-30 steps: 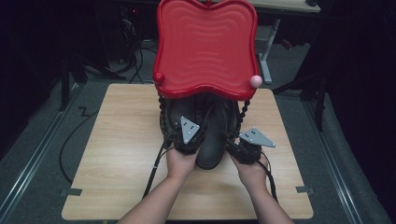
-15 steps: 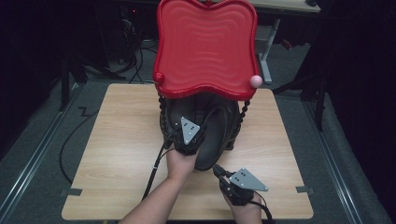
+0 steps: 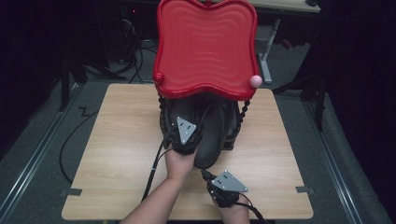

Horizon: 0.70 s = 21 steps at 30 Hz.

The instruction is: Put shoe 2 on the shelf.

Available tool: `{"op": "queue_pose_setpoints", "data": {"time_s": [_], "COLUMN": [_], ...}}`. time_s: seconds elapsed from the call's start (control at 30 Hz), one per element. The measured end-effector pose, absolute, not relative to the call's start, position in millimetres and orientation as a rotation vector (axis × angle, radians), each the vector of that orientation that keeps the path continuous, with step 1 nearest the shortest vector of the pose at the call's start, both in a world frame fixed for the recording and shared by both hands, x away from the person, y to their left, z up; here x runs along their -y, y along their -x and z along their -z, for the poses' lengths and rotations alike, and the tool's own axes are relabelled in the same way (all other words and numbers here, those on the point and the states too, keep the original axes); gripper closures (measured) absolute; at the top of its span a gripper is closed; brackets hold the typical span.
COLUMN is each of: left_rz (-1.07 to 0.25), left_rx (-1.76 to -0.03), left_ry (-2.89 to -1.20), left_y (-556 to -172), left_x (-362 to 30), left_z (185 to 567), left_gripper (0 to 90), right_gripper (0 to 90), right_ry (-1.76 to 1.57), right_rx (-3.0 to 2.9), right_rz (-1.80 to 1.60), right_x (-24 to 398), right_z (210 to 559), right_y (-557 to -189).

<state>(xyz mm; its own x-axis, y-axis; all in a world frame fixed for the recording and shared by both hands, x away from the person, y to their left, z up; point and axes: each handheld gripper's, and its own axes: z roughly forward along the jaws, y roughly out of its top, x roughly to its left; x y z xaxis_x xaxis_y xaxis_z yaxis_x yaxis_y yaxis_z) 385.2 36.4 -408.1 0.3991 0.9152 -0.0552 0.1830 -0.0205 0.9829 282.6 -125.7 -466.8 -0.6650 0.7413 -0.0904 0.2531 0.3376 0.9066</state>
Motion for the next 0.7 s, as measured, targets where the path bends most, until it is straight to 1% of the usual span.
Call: {"op": "queue_pose_setpoints", "data": {"time_s": [0.03, 0.1, 0.3, 0.6, 0.7], "left_rz": [-0.778, -0.773, -0.767, -0.739, -0.738], "left_rx": [-1.013, -0.993, -0.947, -0.909, -0.903], "left_ry": [-1.493, -1.500, -1.523, -1.564, -1.589], "left_y": [-385, -384, -378, -356, -347], "left_x": [-38, -37, -36, -55, -65], "left_z": [408, 407, 403, 412, 419], "left_gripper": [77.4, 69.3, 60.1, 55.2, 55.1], "right_gripper": [90.0, 90.0, 89.9, 89.8, 89.6], "right_ry": [-0.875, -0.898, -0.923, -0.944, -0.943], "right_rx": [-2.097, -2.090, -2.076, -2.048, -2.034], "right_rz": [-1.302, -1.308, -1.283, -1.268, -1.264], "right_x": [126, 129, 135, 144, 148], "right_z": [466, 465, 466, 463, 459], "right_y": [-284, -289, -299, -310, -315]}}
